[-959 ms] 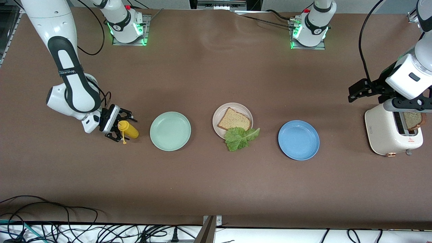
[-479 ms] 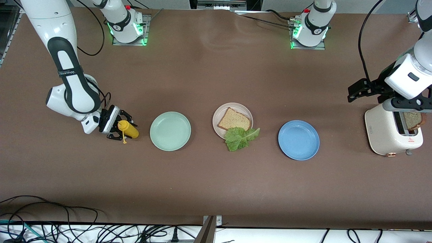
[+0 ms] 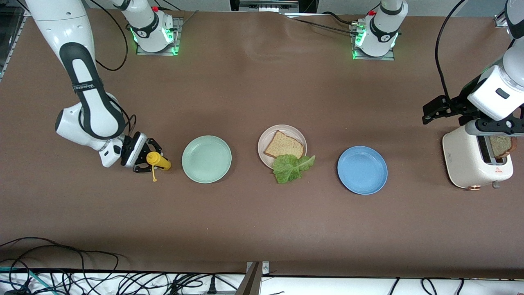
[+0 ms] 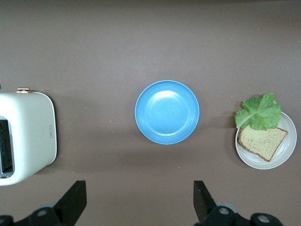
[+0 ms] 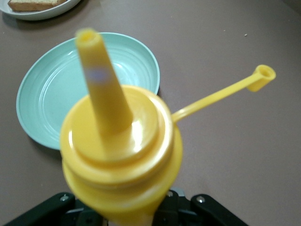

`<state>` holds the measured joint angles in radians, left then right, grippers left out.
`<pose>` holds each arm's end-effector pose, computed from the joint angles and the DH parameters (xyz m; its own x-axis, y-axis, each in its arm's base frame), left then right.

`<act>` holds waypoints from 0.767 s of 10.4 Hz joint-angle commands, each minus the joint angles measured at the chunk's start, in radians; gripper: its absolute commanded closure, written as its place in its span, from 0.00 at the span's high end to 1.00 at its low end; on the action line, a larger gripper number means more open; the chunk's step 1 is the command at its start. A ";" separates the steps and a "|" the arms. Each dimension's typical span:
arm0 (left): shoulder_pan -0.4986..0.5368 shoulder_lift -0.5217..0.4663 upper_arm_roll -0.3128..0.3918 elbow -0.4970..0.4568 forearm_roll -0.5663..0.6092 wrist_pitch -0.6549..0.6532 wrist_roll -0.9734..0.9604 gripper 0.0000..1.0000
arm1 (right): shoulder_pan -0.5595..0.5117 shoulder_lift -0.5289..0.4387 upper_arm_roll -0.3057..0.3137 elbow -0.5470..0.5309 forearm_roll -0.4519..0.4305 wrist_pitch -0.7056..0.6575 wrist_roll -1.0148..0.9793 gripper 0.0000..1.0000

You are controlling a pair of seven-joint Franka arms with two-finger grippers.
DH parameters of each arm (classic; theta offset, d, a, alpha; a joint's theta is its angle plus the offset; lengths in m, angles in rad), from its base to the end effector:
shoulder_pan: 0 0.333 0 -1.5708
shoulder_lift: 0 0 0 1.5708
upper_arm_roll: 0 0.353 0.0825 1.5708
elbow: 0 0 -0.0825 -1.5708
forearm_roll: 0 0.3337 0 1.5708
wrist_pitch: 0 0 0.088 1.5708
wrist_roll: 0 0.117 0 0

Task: Make sandwich on beige plate with both arms
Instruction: 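Lift the yellow bottle and carry it toward the beige plate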

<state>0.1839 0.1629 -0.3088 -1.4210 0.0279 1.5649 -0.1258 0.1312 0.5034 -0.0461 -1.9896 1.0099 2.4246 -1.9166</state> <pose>0.5550 -0.0494 0.6312 0.9999 0.0043 -0.0140 0.0046 -0.9998 0.0198 0.5905 0.0613 0.2666 0.3240 0.7620 0.5607 0.9374 -0.3385 -0.0817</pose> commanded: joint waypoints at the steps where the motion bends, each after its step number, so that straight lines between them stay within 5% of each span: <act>1: 0.006 0.017 0.002 0.014 0.007 -0.009 0.006 1.00 | 0.001 -0.029 0.035 0.034 -0.121 -0.001 0.195 0.00; 8: 0.034 0.017 -0.003 -0.001 -0.042 -0.052 0.003 1.00 | 0.205 -0.078 0.040 0.164 -0.531 -0.012 0.894 0.00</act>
<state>0.2230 0.1797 -0.3057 -1.4219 0.0069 1.5455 -0.1284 0.3117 0.4419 -0.0032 -1.8400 0.5404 2.4249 -1.1354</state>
